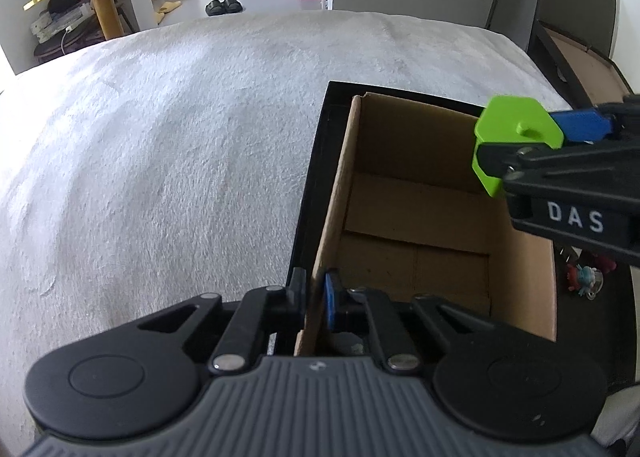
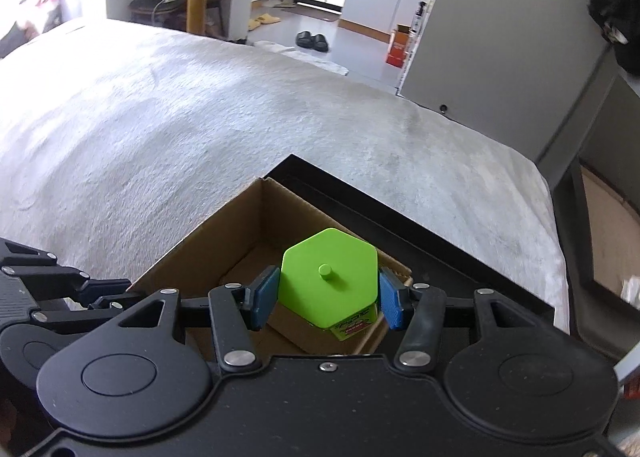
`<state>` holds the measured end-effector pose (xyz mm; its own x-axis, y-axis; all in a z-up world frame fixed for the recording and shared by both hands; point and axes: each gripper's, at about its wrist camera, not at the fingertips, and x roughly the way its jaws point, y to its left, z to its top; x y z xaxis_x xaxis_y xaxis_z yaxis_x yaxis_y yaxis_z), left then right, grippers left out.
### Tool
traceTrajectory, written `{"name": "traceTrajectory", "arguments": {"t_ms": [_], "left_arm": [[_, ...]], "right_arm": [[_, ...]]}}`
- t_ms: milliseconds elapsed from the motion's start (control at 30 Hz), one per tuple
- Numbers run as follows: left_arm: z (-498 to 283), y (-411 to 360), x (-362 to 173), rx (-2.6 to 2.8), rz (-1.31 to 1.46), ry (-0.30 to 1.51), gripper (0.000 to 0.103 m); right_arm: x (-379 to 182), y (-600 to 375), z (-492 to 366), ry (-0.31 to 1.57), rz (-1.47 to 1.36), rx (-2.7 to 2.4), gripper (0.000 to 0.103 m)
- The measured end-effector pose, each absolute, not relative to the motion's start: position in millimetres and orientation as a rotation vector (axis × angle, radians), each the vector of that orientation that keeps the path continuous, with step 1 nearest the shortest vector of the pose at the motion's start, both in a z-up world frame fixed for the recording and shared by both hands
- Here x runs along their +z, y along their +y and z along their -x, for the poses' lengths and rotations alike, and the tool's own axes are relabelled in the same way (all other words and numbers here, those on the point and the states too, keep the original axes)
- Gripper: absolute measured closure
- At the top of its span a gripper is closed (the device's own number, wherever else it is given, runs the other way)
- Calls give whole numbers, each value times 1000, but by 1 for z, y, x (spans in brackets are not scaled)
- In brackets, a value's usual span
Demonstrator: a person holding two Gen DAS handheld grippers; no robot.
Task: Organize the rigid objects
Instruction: 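Lift the green container with the right gripper and carry it over the box, then drop the green container into the box by opening the right gripper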
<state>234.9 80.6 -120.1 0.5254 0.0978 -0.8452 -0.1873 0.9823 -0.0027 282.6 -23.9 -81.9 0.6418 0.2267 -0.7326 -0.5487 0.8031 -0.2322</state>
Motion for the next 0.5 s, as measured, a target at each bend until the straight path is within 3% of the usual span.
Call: {"name": "traceTrajectory", "arguments": {"t_ms": [233, 300, 500], "left_arm": [[-235, 83, -119, 173, 121, 1010, 94], [-235, 83, -119, 175, 121, 1009, 94], [-235, 83, -119, 179, 122, 1008, 94]], "right_arm": [[-74, -12, -282, 687, 501, 511, 51], [-71, -10, -278, 642, 523, 516, 39], [-69, -15, -274, 651, 533, 520, 38]]}}
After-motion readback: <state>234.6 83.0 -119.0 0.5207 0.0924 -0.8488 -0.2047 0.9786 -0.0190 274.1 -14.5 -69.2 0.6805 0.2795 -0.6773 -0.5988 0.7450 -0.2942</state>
